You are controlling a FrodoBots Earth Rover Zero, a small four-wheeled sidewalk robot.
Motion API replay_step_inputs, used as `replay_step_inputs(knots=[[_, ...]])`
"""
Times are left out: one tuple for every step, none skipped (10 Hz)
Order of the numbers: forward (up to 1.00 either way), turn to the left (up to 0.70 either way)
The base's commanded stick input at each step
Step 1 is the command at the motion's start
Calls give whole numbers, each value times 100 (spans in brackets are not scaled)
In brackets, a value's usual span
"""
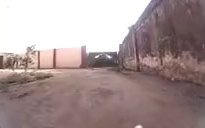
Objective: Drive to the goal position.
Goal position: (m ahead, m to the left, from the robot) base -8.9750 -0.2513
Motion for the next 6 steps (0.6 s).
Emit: replay_step_inputs(knots=[[70, 0], [70, 0], [70, 0], [70, 0], [70, 0], [70, 0]])
